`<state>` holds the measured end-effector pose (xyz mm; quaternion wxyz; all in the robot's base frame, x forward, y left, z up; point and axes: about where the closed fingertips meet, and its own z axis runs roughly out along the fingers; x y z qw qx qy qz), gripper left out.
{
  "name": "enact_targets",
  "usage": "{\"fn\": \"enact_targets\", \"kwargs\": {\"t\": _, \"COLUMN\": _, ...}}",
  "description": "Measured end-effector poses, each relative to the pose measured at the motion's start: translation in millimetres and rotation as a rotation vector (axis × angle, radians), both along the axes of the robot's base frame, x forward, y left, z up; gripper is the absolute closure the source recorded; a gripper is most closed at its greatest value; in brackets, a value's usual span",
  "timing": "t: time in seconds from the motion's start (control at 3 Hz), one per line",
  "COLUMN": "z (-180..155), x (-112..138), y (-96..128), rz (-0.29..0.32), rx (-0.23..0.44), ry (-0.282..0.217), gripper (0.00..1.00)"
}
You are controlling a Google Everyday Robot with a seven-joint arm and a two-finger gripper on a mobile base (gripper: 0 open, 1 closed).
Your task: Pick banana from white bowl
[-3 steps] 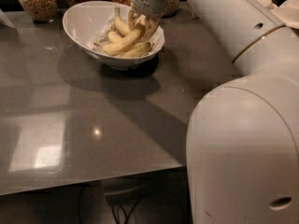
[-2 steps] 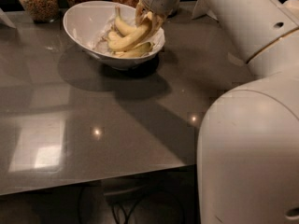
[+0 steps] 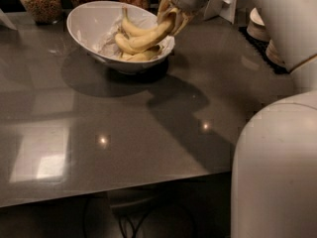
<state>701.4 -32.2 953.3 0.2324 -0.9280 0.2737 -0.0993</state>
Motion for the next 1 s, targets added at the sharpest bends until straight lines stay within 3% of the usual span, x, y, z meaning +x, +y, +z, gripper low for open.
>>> {"fn": "enact_targets", "kwargs": {"t": 0.33, "z": 4, "x": -14, "y": -15, "rz": -0.015, "rx": 0.101, "ry": 0.032, "gripper": 1.0}}
{"fn": "enact_targets", "kwargs": {"t": 0.67, "z": 9, "x": -32, "y": -26, "rz": 0.008, "rx": 0.247, "ry": 0.064, "gripper": 1.0}}
{"fn": "enact_targets", "kwargs": {"t": 1.0, "z": 12, "x": -58, "y": -28, "rz": 0.08, "rx": 0.364, "ry": 0.107, "gripper": 1.0}}
